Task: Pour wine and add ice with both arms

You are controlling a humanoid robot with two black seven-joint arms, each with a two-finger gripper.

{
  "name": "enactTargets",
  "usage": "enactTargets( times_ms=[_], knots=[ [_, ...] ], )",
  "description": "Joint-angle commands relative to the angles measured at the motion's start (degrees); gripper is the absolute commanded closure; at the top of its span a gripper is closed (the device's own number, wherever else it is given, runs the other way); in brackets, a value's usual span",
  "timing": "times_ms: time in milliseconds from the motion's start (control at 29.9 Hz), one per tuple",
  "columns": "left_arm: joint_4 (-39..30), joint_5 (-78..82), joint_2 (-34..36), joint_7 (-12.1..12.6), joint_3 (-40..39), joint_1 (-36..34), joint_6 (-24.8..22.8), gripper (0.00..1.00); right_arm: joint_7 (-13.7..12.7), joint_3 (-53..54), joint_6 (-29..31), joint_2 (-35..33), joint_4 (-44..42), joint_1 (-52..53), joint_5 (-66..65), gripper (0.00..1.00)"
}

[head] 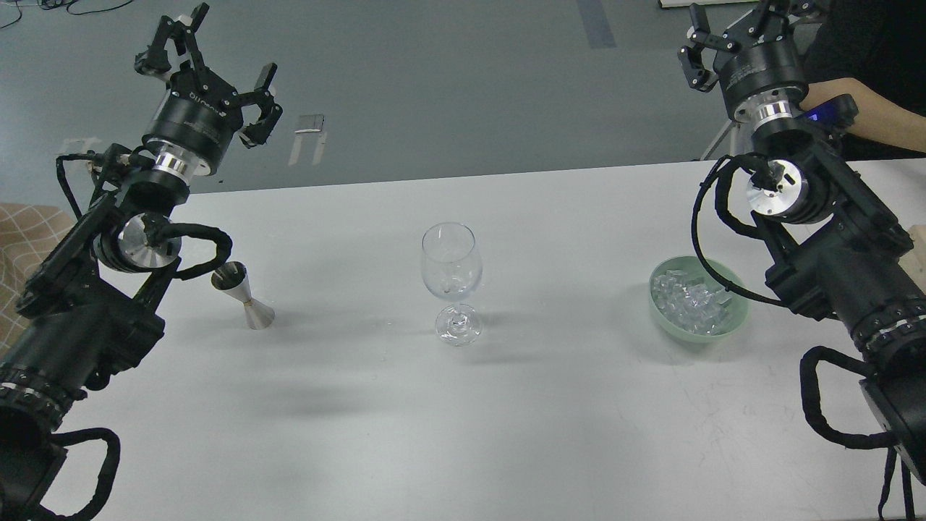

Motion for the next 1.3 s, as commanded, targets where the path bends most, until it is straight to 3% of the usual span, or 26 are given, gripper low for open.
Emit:
enactTargets(
  times_ms=[0,501,601,635,702,936,1069,1270],
  knots=[
    [2.16,0.21,0.29,-0.09,-0.02,-0.45,0.08,0.02,-0.02,-0.05,0.15,0.36,0.79,-0.29,0.0,0.0],
    [4.63,0.29,3.19,0.43,0.68,-0.36,-1.06,0.02,0.07,-0.05,-0.38,-0.52,-0.09,-0.02,0.0,0.0],
    [5.25,0.21,3.37,4.81,1.56,-0.89,-0.71,0.02,0.07,0.21,-1.34,-0.43,-0.09,0.5,-0.09,0.0],
    [5.25,0.03,3.46,7.79,1.39,-1.32,-0.54,0.02,0.07,0.22,-1.78,-0.35,0.0,0.85,0.0,0.0],
    [5.25,-0.49,3.46,10.27,0.95,-1.59,-0.36,0.02,-0.11,-0.22,-1.78,-0.35,0.7,0.51,0.0,0.0],
    [5.33,-0.76,3.37,10.02,0.51,-2.73,-0.97,0.02,-0.46,0.04,-3.45,-0.08,-0.88,1.3,0.0,0.0],
    [7.95,-0.85,3.72,8.7,-2.46,-3.09,1.3,0.02,-0.37,-0.4,-2.58,0.01,-0.01,0.68,0.09,0.0],
    [10.52,-1.11,3.55,8.87,-3.0,-3.52,2.19,0.02,-0.11,-0.4,-2.49,0.01,-0.88,1.73,0.0,0.0]
  ],
)
